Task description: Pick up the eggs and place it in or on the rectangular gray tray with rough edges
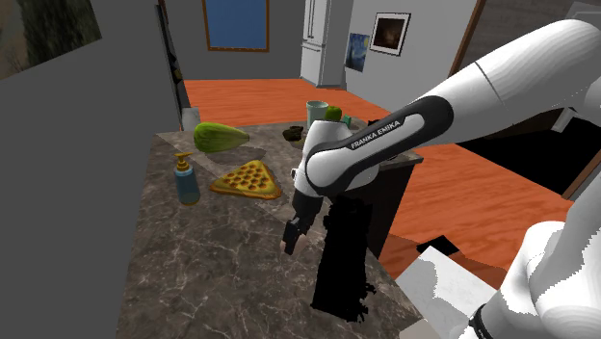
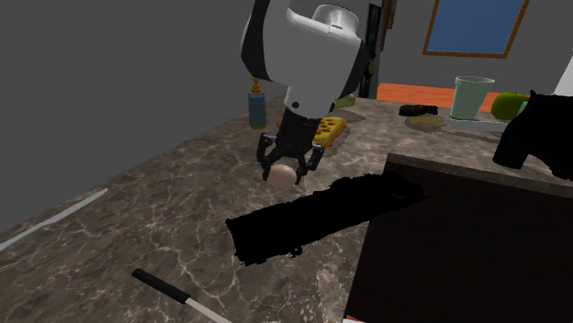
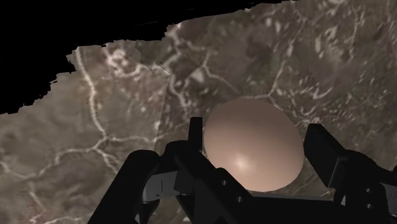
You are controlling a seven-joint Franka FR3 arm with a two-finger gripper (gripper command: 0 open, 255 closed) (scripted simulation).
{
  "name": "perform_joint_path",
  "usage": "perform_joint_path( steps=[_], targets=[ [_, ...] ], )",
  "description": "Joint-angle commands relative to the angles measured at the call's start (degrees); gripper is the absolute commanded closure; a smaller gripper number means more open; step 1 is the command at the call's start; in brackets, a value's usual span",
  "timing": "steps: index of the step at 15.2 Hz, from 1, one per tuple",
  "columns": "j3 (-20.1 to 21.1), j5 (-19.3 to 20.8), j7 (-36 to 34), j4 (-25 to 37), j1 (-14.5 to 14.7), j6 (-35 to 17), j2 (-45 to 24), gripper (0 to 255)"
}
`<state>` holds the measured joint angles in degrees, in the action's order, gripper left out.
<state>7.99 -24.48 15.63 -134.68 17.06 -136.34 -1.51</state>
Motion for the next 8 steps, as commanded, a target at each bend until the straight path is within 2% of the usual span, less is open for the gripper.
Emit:
perform_joint_path(
  steps=[1, 8],
  targets=[
    [0.0, 0.0, 0.0, 0.0, 0.0, 0.0, 0.0, 255],
    [-0.2, 1.2, -1.8, 1.4, -0.2, 4.4, 3.1, 255]
  ],
)
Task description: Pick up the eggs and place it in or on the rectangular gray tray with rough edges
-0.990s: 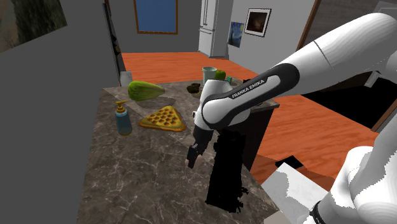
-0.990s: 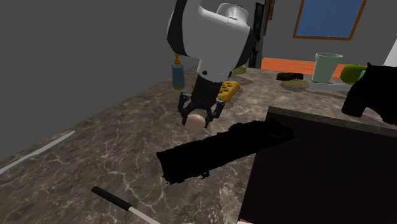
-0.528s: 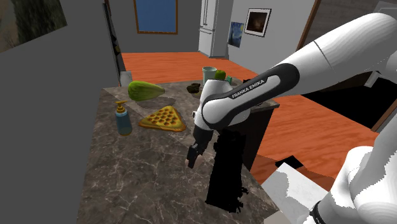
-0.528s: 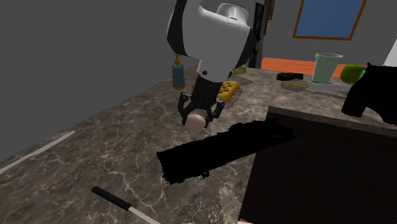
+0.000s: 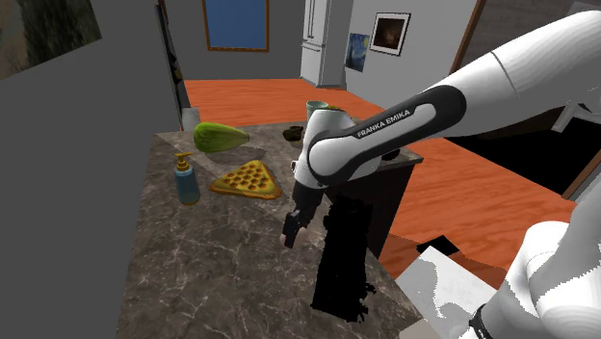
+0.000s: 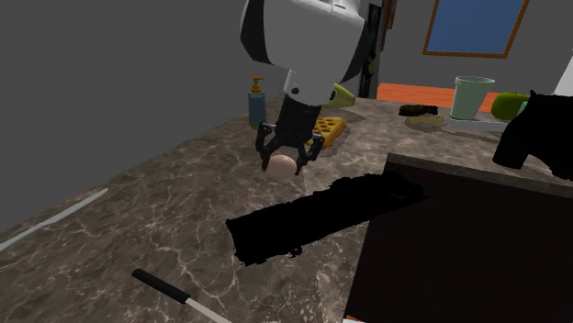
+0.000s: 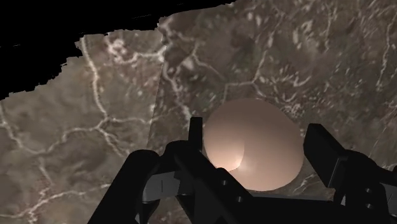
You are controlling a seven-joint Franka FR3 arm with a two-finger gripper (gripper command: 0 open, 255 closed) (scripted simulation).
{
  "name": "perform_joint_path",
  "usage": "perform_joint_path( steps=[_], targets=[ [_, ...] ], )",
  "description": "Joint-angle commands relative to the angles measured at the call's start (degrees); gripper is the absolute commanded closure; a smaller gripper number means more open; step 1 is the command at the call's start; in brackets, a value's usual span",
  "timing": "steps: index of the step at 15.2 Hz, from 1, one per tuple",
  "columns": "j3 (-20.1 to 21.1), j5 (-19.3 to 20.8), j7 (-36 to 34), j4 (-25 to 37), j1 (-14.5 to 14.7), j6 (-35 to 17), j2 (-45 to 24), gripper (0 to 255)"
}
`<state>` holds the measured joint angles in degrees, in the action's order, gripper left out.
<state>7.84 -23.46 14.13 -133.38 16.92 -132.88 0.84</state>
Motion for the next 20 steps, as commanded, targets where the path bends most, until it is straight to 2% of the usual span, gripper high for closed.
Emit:
perform_joint_path(
  steps=[1, 17, 20],
  targets=[
    [-0.1, 0.4, -0.5, 0.4, -0.1, 1.7, 1.3, 255],
    [-0.7, 2.8, -4.5, 6.7, -0.7, 13.5, 7.3, 255],
    [-1.8, 2.6, -2.5, 3.0, -1.5, 14.1, 11.0, 255]
  ],
)
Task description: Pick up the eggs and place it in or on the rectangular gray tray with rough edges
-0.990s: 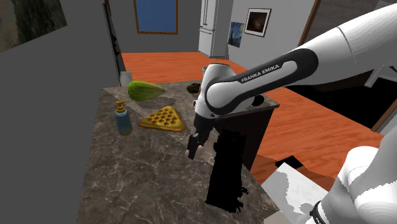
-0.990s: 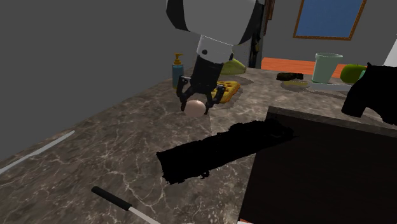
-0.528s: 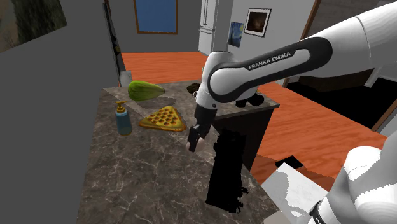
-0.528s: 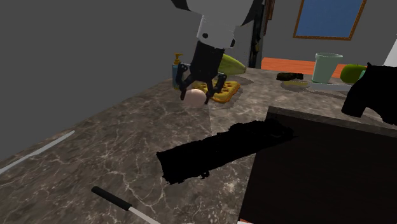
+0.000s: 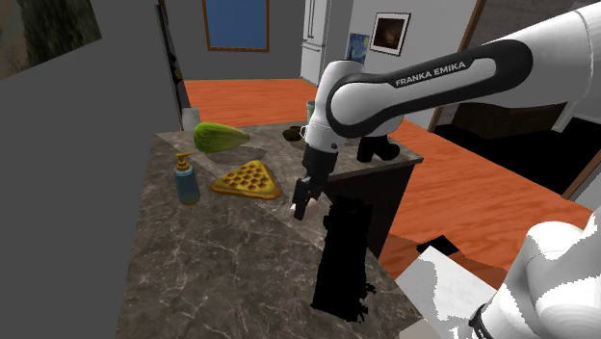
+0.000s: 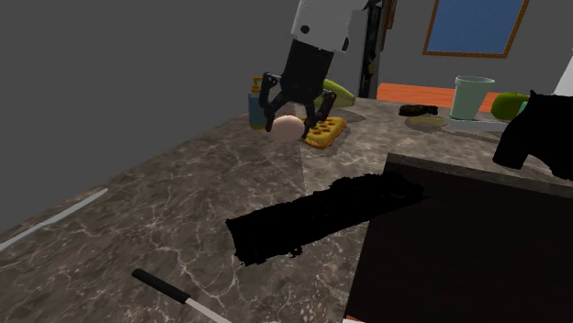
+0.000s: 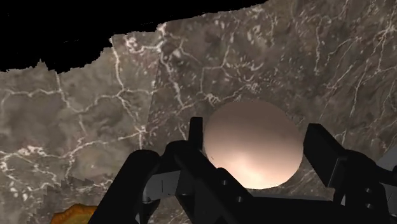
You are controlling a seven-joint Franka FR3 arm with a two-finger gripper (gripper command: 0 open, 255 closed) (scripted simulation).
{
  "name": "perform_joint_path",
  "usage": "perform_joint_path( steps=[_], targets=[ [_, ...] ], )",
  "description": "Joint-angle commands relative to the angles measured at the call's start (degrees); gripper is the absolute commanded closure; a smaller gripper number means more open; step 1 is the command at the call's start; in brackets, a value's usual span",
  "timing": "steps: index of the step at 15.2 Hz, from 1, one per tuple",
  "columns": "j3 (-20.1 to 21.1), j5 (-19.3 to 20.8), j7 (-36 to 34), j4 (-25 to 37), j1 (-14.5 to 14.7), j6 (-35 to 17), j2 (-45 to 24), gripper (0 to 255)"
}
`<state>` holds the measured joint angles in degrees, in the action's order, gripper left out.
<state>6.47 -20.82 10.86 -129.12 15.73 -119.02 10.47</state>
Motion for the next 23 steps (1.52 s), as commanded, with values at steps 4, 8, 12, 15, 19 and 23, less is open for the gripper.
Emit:
perform_joint_path(
  steps=[4, 8, 12, 15, 19, 23],
  targets=[
    [-3.0, 0.3, 4.5, -8.1, -1.9, 1.9, 8.6, 255],
    [-5.9, 1.7, 8.0, -13.9, -3.9, 4.3, 15.6, 255],
    [-6.9, 2.1, 9.9, -17.4, -4.5, 2.8, 17.1, 255],
    [-6.9, 1.6, 10.7, -18.9, -4.3, 0.3, 16.1, 255],
    [-6.9, 0.8, 11.9, -20.8, -4.1, -3.0, 14.5, 255],
    [-6.9, 0.0, 13.0, -22.4, -3.8, -6.3, 12.7, 255]
  ],
)
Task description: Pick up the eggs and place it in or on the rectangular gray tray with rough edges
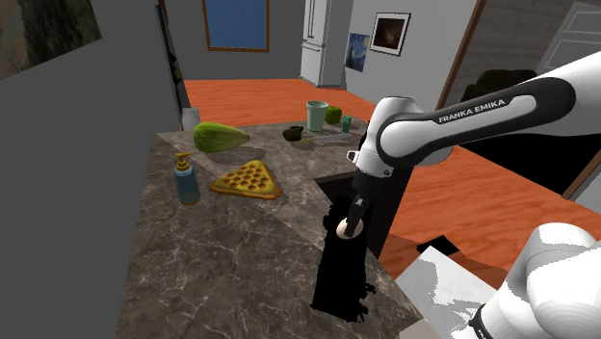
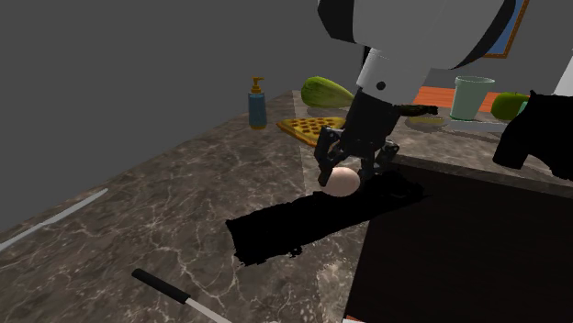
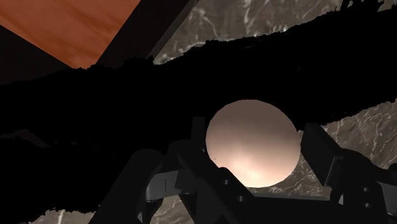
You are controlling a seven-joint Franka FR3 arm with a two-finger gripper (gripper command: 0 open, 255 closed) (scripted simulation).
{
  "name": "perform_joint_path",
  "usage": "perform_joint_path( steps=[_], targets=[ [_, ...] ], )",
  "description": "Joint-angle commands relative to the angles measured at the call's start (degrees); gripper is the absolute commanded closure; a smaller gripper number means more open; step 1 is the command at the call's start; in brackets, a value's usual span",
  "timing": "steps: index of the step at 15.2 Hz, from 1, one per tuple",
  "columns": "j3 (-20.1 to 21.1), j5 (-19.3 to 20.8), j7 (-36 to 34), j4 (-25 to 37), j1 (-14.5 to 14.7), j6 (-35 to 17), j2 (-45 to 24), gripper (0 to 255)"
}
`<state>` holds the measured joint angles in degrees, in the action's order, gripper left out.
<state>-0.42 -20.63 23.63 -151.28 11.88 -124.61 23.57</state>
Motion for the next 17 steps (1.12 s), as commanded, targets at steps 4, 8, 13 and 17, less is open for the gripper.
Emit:
perform_joint_path(
  steps=[4, 8, 13, 17],
  targets=[
    [0.0, -0.2, 0.2, -0.3, 0.1, -0.7, -0.4, 255],
    [0.0, -0.2, 0.2, -0.3, 0.1, -0.7, -0.4, 0],
    [0.0, -0.2, 0.2, -0.3, 0.1, -0.7, -0.4, 0],
    [-1.3, 2.4, -0.9, 4.3, -1.5, 7.5, 3.1, 0]
  ],
)
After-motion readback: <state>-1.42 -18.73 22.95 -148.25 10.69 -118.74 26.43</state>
